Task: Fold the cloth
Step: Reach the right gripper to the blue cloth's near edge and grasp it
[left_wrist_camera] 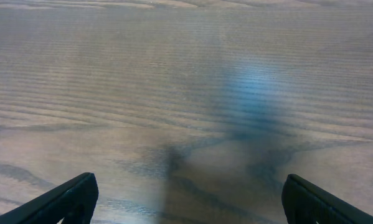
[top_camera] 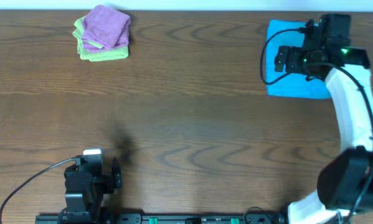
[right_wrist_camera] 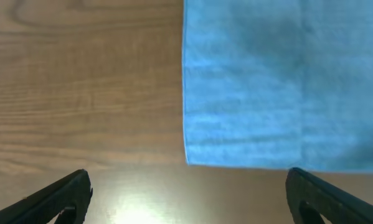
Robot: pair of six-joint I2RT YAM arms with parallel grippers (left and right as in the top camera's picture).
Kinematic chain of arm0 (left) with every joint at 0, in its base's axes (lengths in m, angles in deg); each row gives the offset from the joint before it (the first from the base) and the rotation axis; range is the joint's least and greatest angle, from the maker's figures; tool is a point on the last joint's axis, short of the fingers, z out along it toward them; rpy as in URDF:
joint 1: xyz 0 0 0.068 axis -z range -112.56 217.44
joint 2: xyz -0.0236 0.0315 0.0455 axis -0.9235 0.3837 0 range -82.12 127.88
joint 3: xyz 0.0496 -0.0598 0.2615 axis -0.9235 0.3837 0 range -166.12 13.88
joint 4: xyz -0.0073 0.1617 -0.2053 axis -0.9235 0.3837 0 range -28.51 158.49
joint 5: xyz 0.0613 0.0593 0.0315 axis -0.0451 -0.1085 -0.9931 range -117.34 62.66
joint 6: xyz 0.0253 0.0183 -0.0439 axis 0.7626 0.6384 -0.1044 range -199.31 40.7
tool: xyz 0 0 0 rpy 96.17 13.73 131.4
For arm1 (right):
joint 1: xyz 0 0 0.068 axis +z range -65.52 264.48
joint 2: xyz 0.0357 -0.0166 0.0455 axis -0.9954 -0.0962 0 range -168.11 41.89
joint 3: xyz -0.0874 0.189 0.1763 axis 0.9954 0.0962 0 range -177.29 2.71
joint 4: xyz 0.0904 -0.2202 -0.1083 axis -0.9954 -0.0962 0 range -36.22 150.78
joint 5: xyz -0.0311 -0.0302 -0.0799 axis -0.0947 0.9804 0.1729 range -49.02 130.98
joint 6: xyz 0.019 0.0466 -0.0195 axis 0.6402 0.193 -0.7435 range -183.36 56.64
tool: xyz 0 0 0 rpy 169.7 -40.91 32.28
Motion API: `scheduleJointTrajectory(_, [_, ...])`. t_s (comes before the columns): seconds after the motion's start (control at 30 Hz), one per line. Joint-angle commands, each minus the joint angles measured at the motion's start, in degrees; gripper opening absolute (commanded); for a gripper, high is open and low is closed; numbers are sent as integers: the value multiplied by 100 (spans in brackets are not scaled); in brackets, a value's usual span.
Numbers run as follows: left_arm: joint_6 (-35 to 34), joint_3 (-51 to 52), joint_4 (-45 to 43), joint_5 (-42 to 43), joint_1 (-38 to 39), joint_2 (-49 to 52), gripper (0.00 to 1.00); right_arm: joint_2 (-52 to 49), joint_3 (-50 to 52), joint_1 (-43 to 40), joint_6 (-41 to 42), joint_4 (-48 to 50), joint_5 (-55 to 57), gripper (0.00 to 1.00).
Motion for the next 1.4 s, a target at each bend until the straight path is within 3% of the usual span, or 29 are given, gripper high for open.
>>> scheduleJointTrajectory(0.0, [79,243,225,-15,20,-37,96,-219,-127,-37,81,63,-131,99])
scheduleJointTrajectory(0.5, [79,243,225,-17,20,-37,96,-1198,-127,-37,17,610,-61,99])
scheduleJointTrajectory(1.37, [79,243,225,-17,20,-37,95,-1952,-103,-39,15,339,433,95])
